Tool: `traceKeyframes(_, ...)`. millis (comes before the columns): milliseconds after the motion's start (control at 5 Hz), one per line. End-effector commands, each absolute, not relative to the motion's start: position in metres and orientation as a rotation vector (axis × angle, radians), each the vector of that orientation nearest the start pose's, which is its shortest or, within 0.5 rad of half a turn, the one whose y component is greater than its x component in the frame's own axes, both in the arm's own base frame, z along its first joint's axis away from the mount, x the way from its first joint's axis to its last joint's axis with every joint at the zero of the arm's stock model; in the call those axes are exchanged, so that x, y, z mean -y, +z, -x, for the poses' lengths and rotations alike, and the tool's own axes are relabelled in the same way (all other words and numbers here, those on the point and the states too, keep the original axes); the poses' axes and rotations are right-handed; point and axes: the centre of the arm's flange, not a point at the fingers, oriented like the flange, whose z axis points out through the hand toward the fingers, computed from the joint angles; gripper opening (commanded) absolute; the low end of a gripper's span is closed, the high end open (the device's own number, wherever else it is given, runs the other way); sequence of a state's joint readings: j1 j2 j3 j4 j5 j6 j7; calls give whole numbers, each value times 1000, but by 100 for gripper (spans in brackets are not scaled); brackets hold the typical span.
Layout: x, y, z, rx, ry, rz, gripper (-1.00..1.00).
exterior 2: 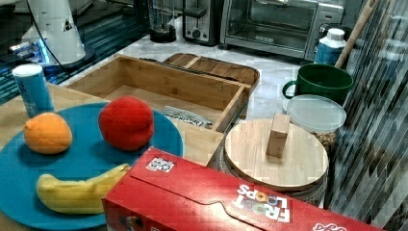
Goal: Close the drawer.
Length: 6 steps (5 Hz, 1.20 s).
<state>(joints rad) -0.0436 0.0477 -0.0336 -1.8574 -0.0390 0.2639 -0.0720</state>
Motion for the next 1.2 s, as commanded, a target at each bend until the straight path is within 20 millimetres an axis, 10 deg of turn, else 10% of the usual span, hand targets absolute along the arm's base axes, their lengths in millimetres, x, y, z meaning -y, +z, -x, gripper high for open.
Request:
traceKeyframes(200, 47, 481, -566, -1197, 93, 2968, -100)
traceKeyframes(400, 49, 477, -566, -1103, 126, 2982, 100)
traceKeyframes(1200, -68, 439, -563, -527, 202, 3062, 100)
